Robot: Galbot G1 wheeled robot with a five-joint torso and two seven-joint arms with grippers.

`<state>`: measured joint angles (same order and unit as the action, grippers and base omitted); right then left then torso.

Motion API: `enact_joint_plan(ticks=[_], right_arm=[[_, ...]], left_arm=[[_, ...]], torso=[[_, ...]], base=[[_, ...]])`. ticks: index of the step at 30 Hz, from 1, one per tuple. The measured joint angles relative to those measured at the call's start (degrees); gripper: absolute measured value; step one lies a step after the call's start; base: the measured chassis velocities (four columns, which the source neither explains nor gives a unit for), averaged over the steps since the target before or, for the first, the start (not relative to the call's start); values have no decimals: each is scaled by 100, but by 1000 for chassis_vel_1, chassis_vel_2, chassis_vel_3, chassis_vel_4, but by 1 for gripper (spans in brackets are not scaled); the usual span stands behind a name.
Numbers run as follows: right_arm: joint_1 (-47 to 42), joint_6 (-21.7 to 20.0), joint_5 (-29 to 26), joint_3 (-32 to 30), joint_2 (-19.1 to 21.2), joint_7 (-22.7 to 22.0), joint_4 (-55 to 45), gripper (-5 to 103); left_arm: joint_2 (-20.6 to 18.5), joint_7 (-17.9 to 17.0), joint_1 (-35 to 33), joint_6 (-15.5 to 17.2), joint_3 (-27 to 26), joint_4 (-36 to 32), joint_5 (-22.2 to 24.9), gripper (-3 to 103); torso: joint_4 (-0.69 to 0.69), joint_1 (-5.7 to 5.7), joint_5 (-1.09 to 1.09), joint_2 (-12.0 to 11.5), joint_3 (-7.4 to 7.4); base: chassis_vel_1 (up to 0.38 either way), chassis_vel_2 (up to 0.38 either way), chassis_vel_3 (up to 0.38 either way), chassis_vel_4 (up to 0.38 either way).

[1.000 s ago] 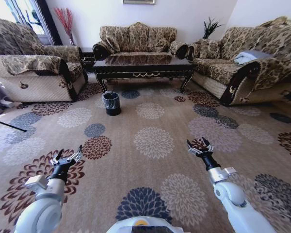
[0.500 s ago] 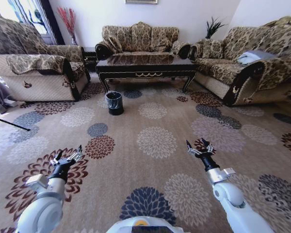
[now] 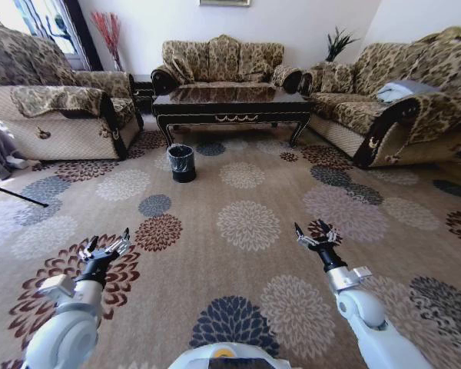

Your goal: Move to the front of the table and pick up the trash from the floor, then place it into the trash bin.

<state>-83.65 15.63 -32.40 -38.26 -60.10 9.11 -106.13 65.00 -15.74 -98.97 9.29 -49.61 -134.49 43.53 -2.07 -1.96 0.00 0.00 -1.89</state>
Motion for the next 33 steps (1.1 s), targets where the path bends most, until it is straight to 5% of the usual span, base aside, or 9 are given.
enact_joint_plan(ticks=[13,33], right_arm=[[-26,12,19,13,-40,9,-14,100],[-15,19,51,54,-103,16,21,100]], left_arm=[[-14,215,-75,-85,-62,-73,224,100],[-76,675,-42,-126,-112,20,272,100]], torso=[[0,-3,0,73,-72],[0,-13,0,547,-530]], base=[[0,0,0,0],[0,0,0,0]])
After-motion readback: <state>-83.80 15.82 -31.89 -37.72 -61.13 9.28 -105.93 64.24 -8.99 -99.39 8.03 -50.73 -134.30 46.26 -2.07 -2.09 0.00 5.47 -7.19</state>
